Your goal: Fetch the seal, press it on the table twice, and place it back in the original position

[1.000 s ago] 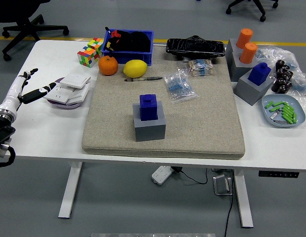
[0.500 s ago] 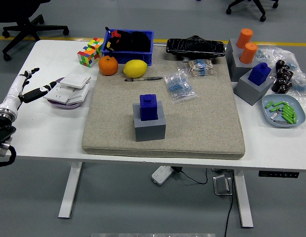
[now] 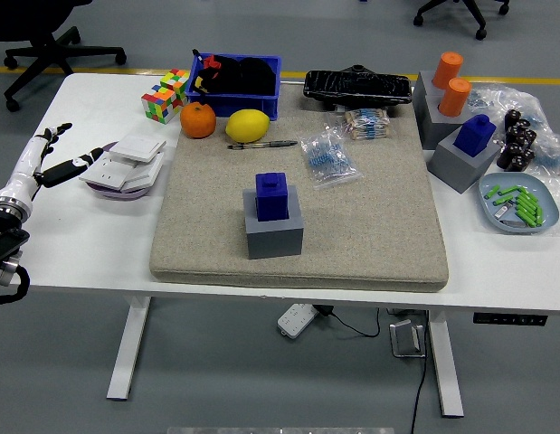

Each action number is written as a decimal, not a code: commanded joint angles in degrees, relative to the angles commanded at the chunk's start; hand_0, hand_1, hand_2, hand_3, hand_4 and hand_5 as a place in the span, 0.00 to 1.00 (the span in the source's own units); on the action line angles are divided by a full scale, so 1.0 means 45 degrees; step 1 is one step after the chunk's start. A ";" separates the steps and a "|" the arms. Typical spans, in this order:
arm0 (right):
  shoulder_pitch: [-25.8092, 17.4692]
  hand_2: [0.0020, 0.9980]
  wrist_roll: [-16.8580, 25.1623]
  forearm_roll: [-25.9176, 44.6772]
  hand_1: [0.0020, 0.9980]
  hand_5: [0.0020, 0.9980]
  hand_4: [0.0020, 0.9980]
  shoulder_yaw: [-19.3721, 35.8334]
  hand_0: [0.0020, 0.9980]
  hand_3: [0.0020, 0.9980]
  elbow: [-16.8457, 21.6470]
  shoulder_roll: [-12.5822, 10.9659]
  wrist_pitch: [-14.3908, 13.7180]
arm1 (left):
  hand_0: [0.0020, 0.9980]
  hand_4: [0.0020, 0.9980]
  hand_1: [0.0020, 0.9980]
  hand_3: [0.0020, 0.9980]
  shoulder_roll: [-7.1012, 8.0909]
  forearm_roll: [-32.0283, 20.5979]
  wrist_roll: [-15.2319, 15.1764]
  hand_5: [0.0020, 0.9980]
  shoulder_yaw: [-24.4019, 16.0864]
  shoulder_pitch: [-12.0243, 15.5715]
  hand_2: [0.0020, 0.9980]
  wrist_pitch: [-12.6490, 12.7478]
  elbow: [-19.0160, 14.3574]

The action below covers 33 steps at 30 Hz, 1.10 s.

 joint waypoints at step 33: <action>0.0002 0.63 -0.0006 0.0060 0.63 0.48 0.71 -0.0050 0.72 0.60 0.0017 -0.0061 -0.0012 | 0.93 0.88 0.97 0.91 -0.0049 0.0004 0.0042 0.51 0.0097 -0.0075 0.96 -0.0022 0.0005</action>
